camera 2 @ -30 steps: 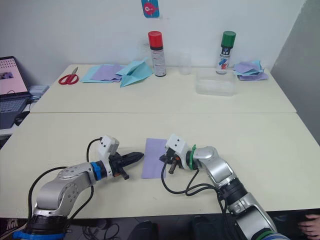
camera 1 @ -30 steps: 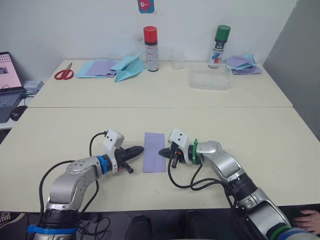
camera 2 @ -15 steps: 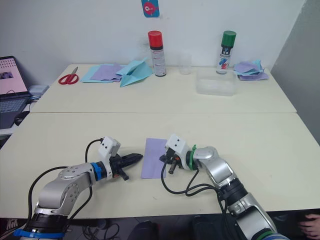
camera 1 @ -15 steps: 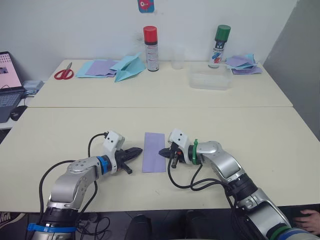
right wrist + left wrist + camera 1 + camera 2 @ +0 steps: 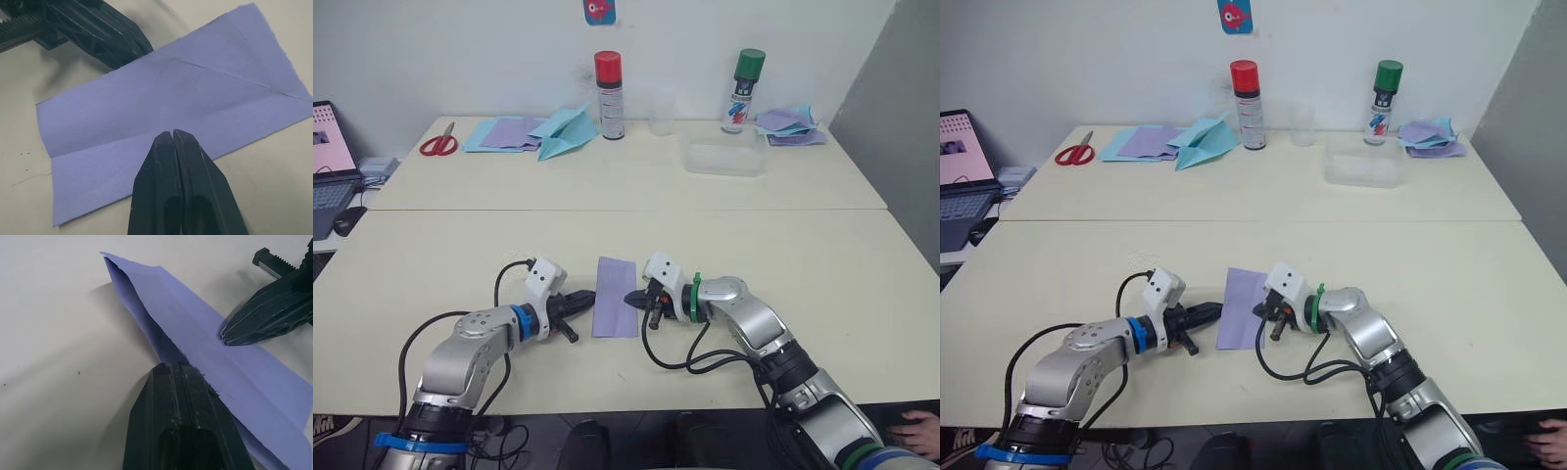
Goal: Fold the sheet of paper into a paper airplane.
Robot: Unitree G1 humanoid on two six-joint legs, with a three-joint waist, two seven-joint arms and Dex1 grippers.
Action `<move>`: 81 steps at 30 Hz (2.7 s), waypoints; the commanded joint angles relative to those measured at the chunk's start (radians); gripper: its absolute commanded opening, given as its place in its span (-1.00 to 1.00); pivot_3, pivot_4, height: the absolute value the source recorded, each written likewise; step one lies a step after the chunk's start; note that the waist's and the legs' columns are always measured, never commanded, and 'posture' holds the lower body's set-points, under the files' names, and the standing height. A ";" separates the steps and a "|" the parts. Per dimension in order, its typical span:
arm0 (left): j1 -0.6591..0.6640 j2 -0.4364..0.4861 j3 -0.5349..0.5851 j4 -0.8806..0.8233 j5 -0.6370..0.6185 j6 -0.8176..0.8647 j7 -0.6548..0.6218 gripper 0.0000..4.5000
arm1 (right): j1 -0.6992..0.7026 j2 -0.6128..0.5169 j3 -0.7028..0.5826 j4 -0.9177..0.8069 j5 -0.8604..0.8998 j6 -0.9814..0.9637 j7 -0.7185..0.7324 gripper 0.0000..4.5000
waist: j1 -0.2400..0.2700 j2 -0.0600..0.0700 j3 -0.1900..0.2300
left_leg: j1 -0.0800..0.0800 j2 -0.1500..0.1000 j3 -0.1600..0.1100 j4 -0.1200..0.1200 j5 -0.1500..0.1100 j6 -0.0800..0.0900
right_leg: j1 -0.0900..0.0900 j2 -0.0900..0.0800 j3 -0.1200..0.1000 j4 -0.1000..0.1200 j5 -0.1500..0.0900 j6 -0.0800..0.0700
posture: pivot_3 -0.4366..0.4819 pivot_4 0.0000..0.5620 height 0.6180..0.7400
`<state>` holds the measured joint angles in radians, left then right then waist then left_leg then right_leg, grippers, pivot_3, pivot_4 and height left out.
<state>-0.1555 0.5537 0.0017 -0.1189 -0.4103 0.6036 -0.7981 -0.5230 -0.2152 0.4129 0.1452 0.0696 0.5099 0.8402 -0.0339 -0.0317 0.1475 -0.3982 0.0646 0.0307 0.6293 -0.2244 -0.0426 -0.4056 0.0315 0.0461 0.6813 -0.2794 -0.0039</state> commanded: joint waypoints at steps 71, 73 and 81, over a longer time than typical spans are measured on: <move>-0.080 -0.065 -0.119 -0.093 0.022 -0.044 0.001 -1.00 | -0.121 -0.028 -0.422 -0.221 0.523 0.777 -0.291 -0.12 | 0.001 0.000 0.008 | -0.018 -0.001 0.001 0.000 0.000 0.000 | -0.015 0.001 -0.002 -0.001 0.000 0.000 | -0.05 -0.47 1.00; -0.091 -0.080 -0.129 -0.084 0.027 -0.048 0.006 -1.00 | -0.124 -0.019 -0.435 -0.233 0.542 0.806 -0.300 -0.12 | 0.002 0.000 0.008 | -0.018 -0.001 0.001 0.000 0.000 0.000 | -0.015 0.001 -0.002 -0.001 0.000 0.000 | -0.05 -0.47 1.00; -0.136 -0.123 -0.147 -0.051 0.037 -0.065 0.001 -1.00 | -0.098 0.019 -0.475 -0.309 0.595 0.942 -0.349 -0.12 | 0.001 0.000 0.008 | -0.018 -0.001 0.001 0.000 0.000 0.000 | -0.015 0.001 -0.002 -0.001 0.000 0.000 | -0.05 -0.47 1.00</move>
<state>-0.2770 0.4348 -0.1461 -0.1528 -0.3711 0.5591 -0.7959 -0.6217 -0.2045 -0.0313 -0.1200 0.6322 1.4259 0.4989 -0.0326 -0.0317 0.1551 -0.4164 0.0639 0.0314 0.6294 -0.2244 -0.0426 -0.4208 0.0327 0.0437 0.6808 -0.2795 -0.0037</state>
